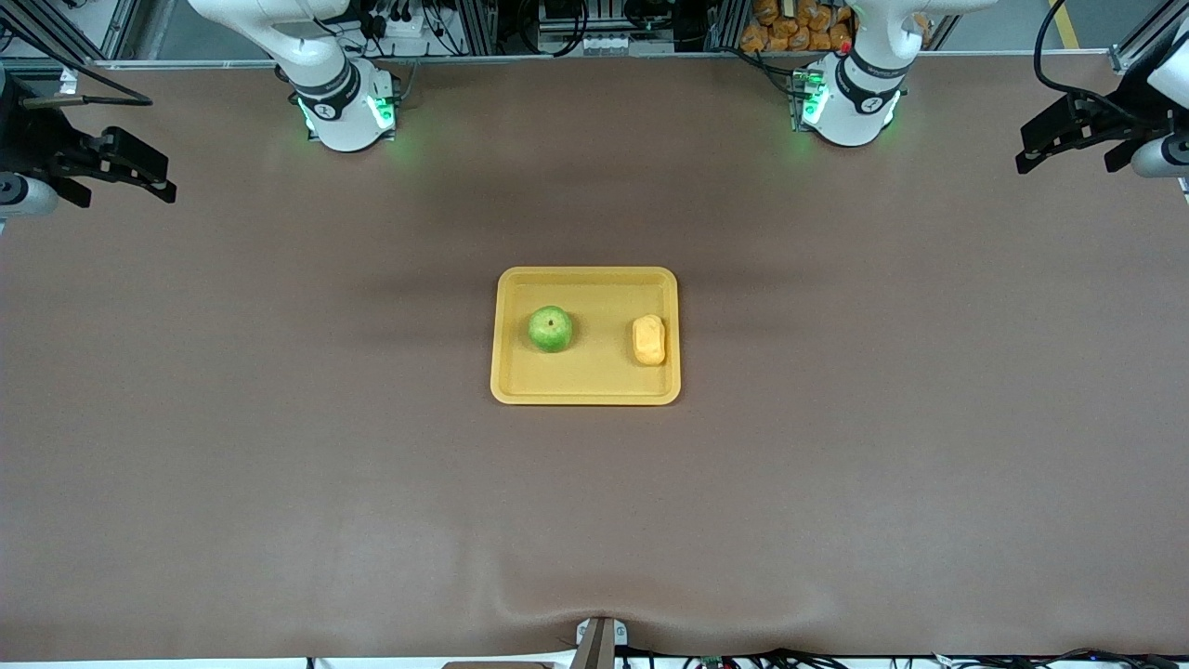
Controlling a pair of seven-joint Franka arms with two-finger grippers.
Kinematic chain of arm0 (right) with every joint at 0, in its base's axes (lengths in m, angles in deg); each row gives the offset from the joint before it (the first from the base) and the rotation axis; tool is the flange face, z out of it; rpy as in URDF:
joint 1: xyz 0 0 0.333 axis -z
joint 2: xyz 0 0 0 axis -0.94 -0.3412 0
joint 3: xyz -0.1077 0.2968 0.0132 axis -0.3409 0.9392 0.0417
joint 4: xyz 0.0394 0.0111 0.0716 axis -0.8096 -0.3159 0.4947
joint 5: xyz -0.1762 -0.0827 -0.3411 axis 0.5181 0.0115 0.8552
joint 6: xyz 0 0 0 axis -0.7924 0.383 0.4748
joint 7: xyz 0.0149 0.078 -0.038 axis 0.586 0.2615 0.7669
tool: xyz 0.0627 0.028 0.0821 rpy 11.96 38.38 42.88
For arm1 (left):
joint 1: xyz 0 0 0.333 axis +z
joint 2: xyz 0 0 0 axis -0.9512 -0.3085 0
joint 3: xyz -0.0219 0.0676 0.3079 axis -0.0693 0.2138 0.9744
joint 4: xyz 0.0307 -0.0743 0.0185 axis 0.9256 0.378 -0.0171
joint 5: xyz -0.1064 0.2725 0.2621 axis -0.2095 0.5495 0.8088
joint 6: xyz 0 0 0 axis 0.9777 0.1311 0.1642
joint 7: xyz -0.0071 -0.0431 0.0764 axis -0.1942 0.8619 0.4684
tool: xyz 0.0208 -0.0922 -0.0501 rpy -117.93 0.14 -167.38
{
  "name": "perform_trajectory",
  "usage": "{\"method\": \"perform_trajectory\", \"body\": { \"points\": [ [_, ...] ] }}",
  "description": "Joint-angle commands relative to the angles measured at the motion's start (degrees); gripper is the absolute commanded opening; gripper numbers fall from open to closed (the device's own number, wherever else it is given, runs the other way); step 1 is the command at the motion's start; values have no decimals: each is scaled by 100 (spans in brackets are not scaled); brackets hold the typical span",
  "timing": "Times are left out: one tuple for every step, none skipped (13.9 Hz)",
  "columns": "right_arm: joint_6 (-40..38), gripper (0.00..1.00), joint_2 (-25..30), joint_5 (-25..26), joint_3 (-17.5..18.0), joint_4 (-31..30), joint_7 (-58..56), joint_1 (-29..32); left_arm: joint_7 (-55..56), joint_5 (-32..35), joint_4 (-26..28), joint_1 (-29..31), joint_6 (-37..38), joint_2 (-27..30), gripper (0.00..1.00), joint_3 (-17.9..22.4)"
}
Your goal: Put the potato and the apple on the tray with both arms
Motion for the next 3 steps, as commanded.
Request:
{"method": "perform_trajectory", "body": {
  "points": [
    [4,100,98,87,11,-70,9,7,-103,-31,-102,22,59,-14,100,-2],
    [22,100,98,86,11,-79,9,7,-16,-49,-102,13,68,-6,100,-11],
    [30,100,98,78,2,-96,9,15,-15,-49,-102,13,68,-6,100,-11]
  ]
}}
